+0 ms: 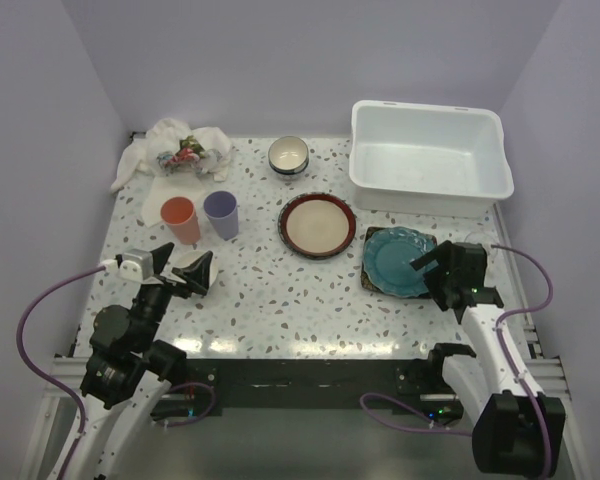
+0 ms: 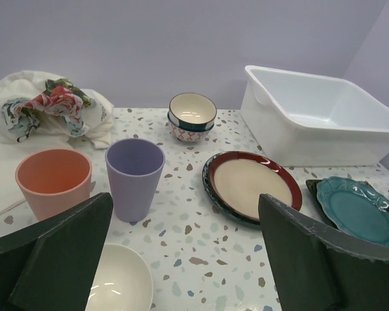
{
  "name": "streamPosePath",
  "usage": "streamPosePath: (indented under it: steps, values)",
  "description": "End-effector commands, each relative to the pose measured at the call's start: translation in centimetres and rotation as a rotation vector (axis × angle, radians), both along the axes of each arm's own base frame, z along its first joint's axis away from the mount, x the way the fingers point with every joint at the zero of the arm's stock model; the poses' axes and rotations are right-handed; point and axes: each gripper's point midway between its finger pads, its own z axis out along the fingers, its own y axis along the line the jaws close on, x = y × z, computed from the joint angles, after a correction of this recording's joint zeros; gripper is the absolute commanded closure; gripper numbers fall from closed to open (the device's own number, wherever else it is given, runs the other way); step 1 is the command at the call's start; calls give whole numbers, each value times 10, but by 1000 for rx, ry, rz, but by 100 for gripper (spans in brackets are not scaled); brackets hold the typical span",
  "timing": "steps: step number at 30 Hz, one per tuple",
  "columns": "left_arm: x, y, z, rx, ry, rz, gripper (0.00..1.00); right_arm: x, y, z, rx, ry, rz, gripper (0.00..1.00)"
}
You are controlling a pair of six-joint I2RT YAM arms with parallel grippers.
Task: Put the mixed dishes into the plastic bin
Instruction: Adjust the plate on the plate.
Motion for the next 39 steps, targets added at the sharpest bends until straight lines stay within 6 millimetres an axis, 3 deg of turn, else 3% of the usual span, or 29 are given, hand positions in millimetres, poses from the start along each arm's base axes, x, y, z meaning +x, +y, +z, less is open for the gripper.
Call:
streamPosePath:
  steps: [1, 6, 17, 23, 32, 39]
  values:
    - [1, -1, 0, -22, 3, 2, 1, 7, 2, -3, 34, -25, -15, 4]
    - [1, 0, 0, -22, 4, 3, 1, 0, 0, -12, 51, -20, -45, 5]
    - [3, -2, -3, -16, 17, 0, 1, -10, 20, -45, 178, -14, -28, 5]
    - [3, -2, -4, -13, 23, 2, 1, -14, 20, -50, 183, 0, -37, 9]
    - [4, -2, -5, -11, 27, 2, 1, -29, -9, -48, 23, 62, -107, 9]
    - [4, -2, -5, -10, 30, 0, 1, -14, 8, -51, 87, 10, -9, 8]
